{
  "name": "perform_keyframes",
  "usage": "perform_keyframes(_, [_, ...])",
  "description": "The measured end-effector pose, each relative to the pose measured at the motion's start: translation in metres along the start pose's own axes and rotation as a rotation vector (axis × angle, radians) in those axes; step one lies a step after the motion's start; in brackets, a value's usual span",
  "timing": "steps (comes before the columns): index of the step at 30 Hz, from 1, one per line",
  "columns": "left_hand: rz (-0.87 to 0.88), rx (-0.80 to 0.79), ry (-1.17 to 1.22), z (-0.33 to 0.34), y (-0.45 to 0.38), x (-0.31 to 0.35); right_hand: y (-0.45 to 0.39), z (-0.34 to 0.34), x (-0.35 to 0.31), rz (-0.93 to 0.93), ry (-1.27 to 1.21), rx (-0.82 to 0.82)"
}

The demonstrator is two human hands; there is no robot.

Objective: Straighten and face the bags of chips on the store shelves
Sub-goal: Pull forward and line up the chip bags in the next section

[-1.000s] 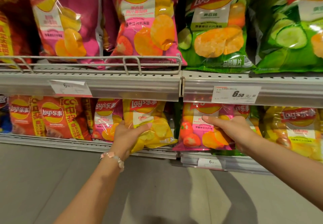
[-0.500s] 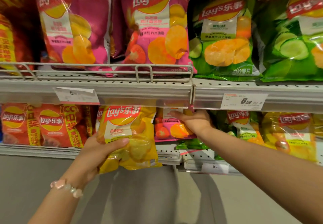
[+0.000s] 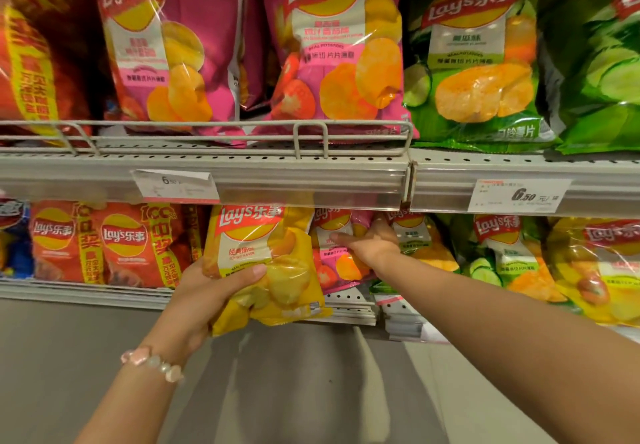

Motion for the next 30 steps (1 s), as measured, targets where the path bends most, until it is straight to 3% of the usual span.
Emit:
perform_keyframes(7, [0.000, 0.019, -0.029, 0.004, 0.004, -0.003, 0.006, 0.000, -0.002, 0.015, -0.069, -0.101])
perform_keyframes(10, [-0.025, 0.005, -0.013, 0.013, 0.006, -0.010, 0.025, -0.027, -0.004, -0.121, -0.020, 0.054])
perform_keyframes(12, [-0.045, -0.009, -0.041, 0.023, 0.007, -0.017, 0.046, -0.043, -0.005, -0.251, -0.188, 0.092])
perform_keyframes(14, [-0.068, -0.039, -0.074, 0.039, 0.008, -0.024, 0.064, -0.046, -0.002, -0.310, -0.416, -0.106])
perform_keyframes(16, [-0.079, -0.085, -0.096, 0.059, 0.008, -0.031, 0.076, -0.041, 0.006, -0.270, -0.475, -0.356])
perform_keyframes(19, [-0.098, -0.153, -0.115, 0.095, 0.012, -0.040, 0.078, -0.045, 0.025, -0.193, -0.503, -0.480])
perform_keyframes(30, [-0.003, -0.176, -0.257, 0.218, 0.029, -0.072, 0.075, -0.136, 0.108, -0.130, -0.594, -0.121])
Point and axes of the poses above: each hand's wrist, its own y-axis away from the middle knuckle, its own z-axis out of the palm, x = y × z, the point moved 7 cm from there along -y, towards the middle knuckle, and after that the axes turned 12 degrees about y, right-handed, at the moved point
